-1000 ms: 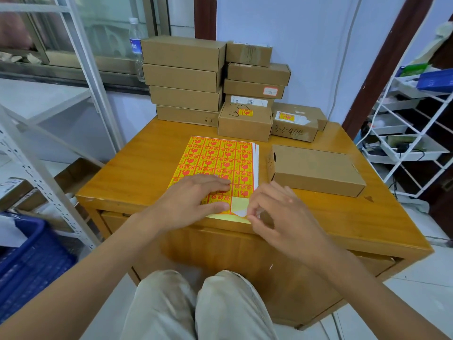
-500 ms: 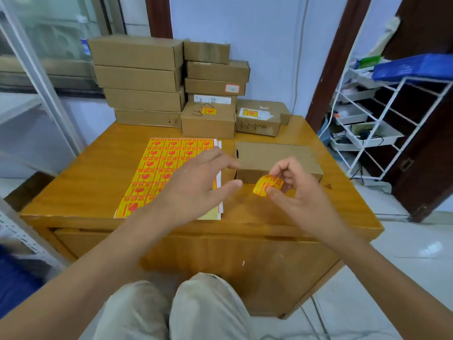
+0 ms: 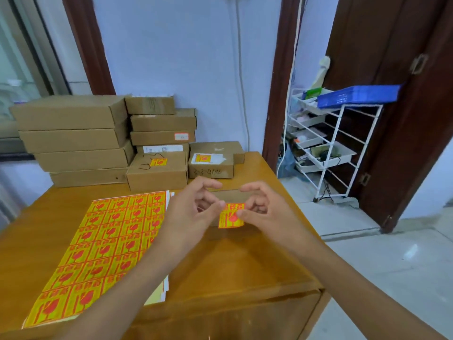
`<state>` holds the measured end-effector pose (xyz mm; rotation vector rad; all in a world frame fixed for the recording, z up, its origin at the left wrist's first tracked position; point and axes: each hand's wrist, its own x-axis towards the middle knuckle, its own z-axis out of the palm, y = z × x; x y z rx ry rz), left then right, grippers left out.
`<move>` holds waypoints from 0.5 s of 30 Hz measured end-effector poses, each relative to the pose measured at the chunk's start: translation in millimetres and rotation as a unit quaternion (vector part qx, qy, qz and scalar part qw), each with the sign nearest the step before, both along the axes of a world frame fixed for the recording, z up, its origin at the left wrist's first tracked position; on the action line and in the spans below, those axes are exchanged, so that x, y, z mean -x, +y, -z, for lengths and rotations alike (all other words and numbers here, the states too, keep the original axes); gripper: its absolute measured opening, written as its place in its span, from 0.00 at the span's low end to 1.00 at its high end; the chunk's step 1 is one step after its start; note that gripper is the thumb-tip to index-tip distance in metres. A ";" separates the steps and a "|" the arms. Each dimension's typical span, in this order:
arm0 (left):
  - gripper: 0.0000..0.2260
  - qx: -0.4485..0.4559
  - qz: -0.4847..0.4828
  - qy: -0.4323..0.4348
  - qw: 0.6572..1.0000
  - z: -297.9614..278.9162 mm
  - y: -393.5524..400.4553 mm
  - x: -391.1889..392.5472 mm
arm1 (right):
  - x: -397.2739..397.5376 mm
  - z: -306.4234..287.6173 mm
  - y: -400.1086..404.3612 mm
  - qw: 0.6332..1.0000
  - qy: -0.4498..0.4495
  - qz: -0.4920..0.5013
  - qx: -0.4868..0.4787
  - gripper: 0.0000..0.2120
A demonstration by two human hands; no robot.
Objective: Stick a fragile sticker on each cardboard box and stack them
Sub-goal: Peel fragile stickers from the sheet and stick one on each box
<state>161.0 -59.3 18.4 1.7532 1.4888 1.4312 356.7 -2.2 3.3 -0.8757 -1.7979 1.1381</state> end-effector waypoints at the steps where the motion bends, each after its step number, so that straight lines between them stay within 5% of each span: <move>1: 0.12 0.004 0.000 0.008 1.000 -1.1 7.3 -0.6 | -0.6 -0.4 6.6 1.000 -0.005 0.000 -0.002 0.20; 8: 0.13 0.006 -0.035 0.261 0.965 0.2 63.7 31.4 | 15.9 -3.2 60.8 0.995 -0.093 -0.003 -0.024 0.23; 15: 0.46 0.144 0.024 0.464 0.874 4.7 59.3 51.3 | 29.8 3.6 88.6 0.992 -0.106 -0.050 -0.044 0.27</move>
